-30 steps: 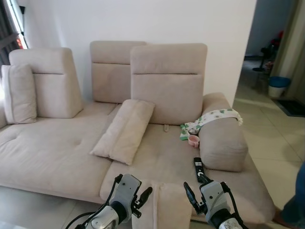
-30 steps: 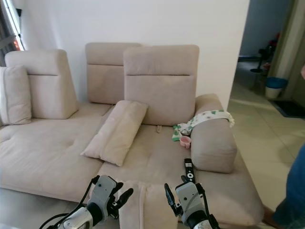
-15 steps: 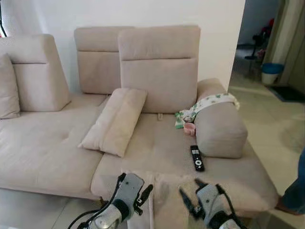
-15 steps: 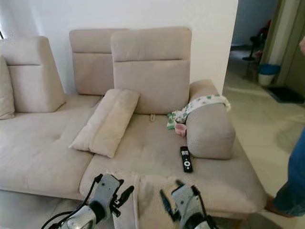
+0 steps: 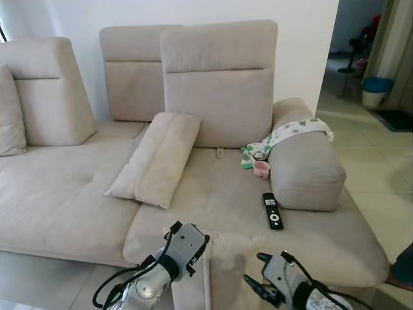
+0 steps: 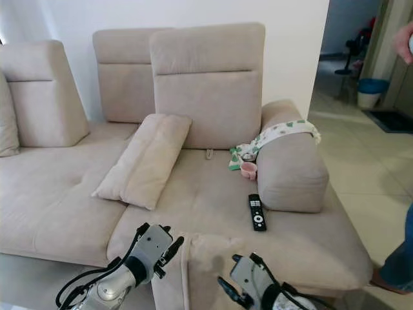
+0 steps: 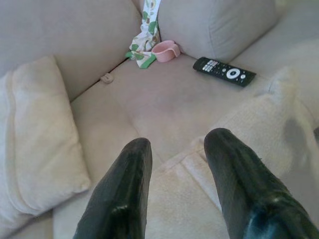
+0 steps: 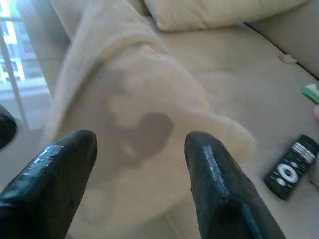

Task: Move the pillow to the sofa from floor

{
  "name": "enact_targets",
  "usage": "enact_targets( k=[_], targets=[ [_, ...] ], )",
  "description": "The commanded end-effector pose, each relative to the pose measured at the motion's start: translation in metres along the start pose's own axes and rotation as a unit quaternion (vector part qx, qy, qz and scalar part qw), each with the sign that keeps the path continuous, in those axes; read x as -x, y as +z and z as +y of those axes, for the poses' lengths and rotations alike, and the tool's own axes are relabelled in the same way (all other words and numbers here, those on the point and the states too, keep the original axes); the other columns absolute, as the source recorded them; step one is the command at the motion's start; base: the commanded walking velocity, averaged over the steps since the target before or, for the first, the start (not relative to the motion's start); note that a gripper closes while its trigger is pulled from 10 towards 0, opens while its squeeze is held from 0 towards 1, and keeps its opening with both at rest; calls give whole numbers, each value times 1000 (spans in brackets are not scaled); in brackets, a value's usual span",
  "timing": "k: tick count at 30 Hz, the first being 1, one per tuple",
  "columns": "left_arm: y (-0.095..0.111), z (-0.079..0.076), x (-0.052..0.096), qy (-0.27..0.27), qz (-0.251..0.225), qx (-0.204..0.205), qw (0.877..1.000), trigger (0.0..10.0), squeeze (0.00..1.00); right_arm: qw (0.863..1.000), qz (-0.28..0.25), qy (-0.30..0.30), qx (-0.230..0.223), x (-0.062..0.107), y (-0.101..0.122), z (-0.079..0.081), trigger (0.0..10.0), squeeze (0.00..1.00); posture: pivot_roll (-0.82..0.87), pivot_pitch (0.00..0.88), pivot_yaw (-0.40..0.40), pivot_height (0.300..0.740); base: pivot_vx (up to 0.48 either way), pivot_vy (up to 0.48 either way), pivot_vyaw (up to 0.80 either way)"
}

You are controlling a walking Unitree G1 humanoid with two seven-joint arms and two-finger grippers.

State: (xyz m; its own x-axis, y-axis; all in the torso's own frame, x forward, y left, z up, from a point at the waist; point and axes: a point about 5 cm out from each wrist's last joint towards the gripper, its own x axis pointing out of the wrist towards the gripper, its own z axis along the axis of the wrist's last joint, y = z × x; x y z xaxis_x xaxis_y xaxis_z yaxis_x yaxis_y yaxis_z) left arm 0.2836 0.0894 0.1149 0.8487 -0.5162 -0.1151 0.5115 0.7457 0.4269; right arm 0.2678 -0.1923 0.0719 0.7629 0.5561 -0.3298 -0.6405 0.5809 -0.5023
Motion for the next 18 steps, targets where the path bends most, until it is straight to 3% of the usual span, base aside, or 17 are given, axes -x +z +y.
enact_targets(
  k=[1,8,18],
  targets=[
    [-5,0,6,-6,17,-14,1000,10000,0,1000,13,-12,10,4,-6,-6,10000,0,100,55,135,553,0,0,0],
    [-1,-1,17,-15,19,-37,999,10000,0,998,25,-21,62,3,-9,-22,10000,0,130,104,155,553,0,0,0],
    [4,4,26,-16,28,-51,998,10000,0,992,22,18,126,-15,-4,-27,10000,0,176,142,167,553,0,0,0]
  ],
)
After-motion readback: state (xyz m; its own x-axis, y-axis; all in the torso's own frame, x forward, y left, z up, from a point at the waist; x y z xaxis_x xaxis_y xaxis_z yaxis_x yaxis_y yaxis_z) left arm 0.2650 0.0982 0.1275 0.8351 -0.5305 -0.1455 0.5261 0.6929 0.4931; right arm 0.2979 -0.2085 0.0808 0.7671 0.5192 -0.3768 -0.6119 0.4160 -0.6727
